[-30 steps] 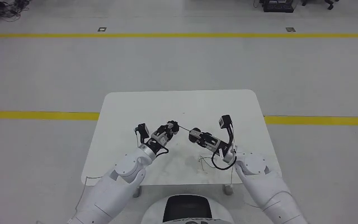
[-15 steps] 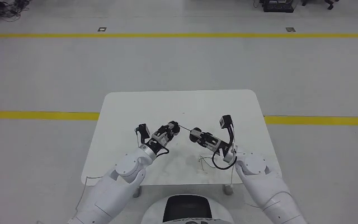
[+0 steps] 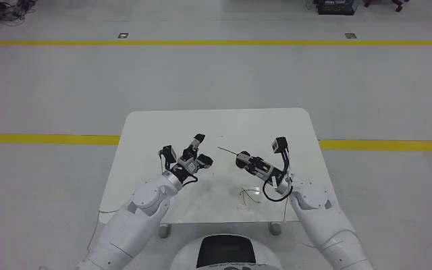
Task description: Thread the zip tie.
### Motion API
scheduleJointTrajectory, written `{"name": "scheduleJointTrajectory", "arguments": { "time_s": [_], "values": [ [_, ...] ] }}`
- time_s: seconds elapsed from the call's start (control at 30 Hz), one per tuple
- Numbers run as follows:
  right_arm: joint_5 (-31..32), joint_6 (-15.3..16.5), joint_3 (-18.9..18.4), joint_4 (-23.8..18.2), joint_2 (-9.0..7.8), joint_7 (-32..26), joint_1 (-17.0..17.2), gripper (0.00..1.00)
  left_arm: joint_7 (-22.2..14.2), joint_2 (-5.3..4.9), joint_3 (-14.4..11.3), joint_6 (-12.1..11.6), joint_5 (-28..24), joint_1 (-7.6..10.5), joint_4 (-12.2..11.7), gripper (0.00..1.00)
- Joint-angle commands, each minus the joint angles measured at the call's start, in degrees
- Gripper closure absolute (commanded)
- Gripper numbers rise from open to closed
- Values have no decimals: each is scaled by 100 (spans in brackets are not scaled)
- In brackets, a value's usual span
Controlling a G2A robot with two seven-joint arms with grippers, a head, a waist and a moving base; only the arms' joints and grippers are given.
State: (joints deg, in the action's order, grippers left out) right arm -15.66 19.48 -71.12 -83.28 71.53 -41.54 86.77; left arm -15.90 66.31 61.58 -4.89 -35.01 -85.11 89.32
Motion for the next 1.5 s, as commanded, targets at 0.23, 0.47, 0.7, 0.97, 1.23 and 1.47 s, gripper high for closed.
{"name": "scheduleJointTrajectory", "arguments": {
  "time_s": [0.23, 0.47, 0.7, 0.97, 1.23, 1.47],
  "values": [
    [-622, 0, -208, 206, -55, -817, -49, 100, -775, -18, 11, 160, -321, 78, 8, 0],
    [-1715, 0, -589, 794, -49, -2487, -221, 100, -2162, -131, 242, 438, -325, 280, -299, 0],
    [-2211, 0, -786, 1350, 82, -3649, -421, 100, -3182, -202, 166, 463, 32, 470, -407, 0],
    [-2211, 0, -786, 1350, 82, -3649, -421, 100, -3182, -202, 166, 463, 32, 470, -407, 0],
    [-2657, -17, -531, 1384, -13, -3810, -468, 100, -4483, -315, 281, 536, 234, 745, -557, 0],
    [-3158, 0, 183, 1266, -321, -3810, -568, 100, -5474, -428, 408, 521, 200, 881, -691, 0]
  ]
}}
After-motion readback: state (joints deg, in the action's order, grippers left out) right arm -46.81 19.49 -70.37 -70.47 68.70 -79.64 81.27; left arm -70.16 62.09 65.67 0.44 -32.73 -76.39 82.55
